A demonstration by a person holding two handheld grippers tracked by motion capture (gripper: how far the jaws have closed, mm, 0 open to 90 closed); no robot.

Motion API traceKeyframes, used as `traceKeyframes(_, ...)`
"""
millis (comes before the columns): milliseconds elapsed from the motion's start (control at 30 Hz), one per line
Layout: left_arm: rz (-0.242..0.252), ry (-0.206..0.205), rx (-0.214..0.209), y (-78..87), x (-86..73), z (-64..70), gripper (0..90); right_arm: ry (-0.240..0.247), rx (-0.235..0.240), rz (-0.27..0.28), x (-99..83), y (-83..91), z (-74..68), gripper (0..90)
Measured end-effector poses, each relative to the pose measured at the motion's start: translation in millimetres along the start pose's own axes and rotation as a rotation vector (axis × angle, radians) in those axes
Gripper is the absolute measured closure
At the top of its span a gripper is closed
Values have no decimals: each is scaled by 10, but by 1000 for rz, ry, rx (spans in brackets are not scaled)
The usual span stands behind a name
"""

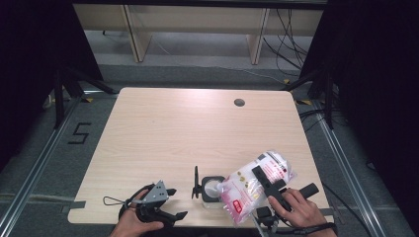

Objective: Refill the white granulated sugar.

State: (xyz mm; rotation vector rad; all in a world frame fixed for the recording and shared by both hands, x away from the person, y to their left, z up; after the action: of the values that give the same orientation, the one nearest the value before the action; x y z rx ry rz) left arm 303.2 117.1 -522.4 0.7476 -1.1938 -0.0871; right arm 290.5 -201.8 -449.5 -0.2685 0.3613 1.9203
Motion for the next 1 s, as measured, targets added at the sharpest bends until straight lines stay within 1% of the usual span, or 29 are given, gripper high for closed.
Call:
traceKeyframes(133,-3,-3,4,5,0,-7,173,-23,4,1,-3,2,-7,436)
traceKeyframes(333,0,-1,2,3,1,-3,173,-3,2,-2,-3,3,-2,437)
traceKeyframes(533,-1,-2,4,5,1,-5,173,-6,3,-4,-6,6,-3,437)
traceKeyframes(600,0,-1,2,4,0,-4,173,2,1,0,-3,3,2,437)
traceKeyframes(667,-3,-11,3,6,1,-12,173,0,2,-2,-3,4,0,437)
traceKeyframes(867,-6,-9,1,10,2,-11,173,1,2,-4,-3,6,-2,437)
traceKeyframes(900,-6,-15,1,10,3,-13,173,2,2,-3,-2,5,-1,437)
traceKeyframes(933,-8,-32,-1,12,6,-23,173,2,1,-2,-1,6,0,437)
traceKeyframes(967,-5,-37,1,10,7,-26,173,-6,8,-4,0,12,0,437)
traceKeyframes(1000,-5,-36,0,10,6,-26,173,0,5,-2,0,10,4,437)
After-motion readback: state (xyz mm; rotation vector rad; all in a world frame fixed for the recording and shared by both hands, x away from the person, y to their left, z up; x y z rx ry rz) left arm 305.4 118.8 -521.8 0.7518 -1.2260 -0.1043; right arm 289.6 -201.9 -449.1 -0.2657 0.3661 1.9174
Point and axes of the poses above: each handheld gripper's, and its own axes: y roughly backward along the jaws, x roughly out of its top, z roughly to its right, the point moved 3 cm from there along -y, roughly forward along the jaws, and after that the axes turned 3 degrees about -x, right-handed, at the moved point
